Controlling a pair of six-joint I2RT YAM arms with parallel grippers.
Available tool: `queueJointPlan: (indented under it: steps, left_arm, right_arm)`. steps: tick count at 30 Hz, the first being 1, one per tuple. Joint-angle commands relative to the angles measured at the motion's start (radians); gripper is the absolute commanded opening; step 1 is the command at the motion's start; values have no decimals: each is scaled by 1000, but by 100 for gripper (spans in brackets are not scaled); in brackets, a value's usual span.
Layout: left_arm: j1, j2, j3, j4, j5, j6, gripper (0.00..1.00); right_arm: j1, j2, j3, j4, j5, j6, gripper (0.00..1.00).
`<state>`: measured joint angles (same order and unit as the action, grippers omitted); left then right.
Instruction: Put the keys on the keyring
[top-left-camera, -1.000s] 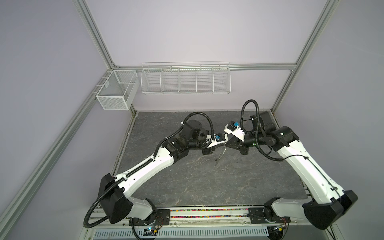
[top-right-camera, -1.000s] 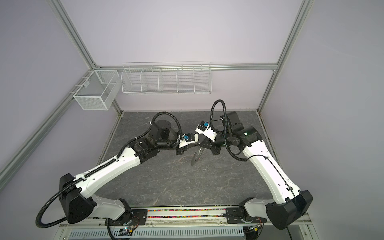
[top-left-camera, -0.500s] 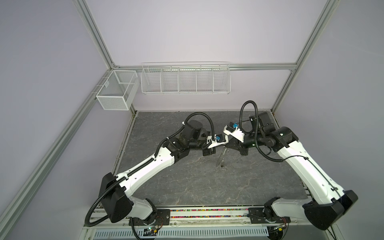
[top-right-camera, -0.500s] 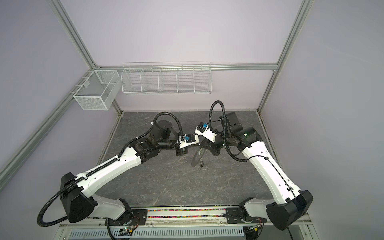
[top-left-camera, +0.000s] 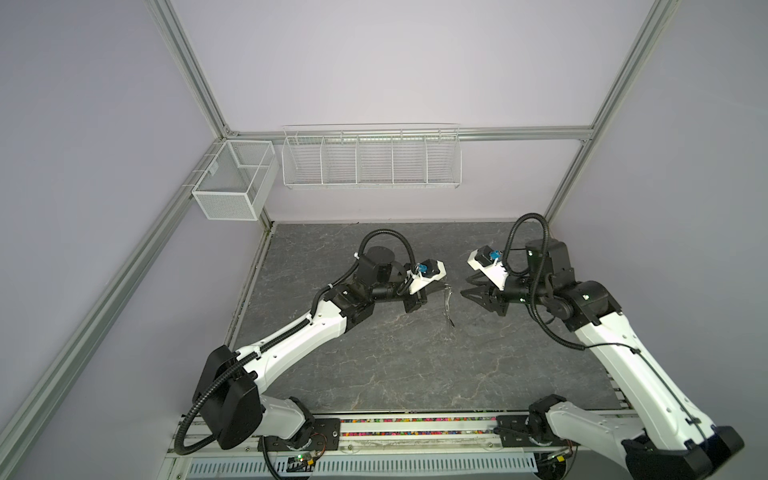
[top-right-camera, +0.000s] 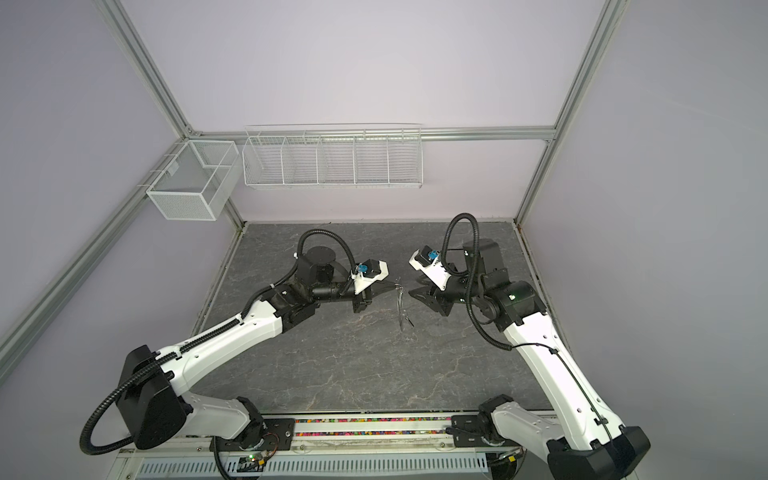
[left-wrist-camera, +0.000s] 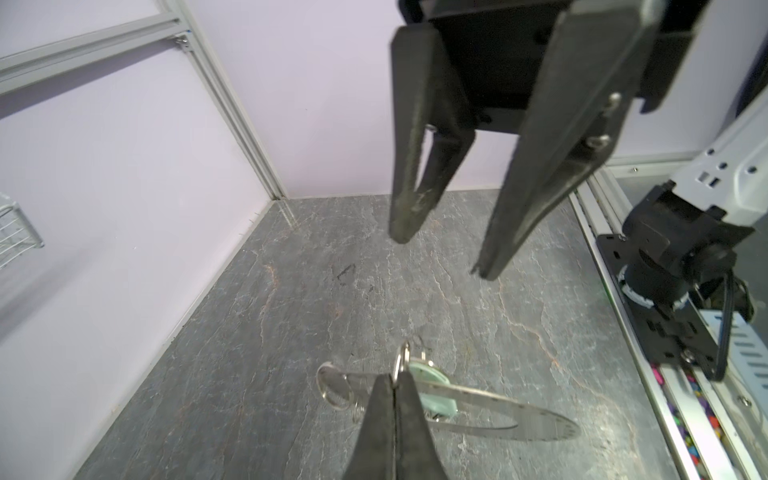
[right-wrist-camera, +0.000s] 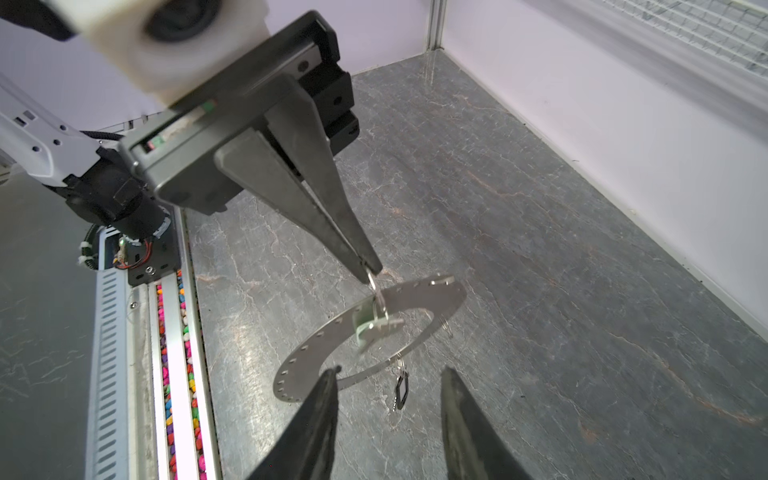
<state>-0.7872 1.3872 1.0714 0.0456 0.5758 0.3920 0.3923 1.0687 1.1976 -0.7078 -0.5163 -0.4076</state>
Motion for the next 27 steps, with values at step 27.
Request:
queueJointPlan:
  steps: [27]
  left_arm:
    - [-6, 5, -108, 626, -87, -385, 0]
  right_arm:
    - [59, 64, -43, 390, 2, 220, 41]
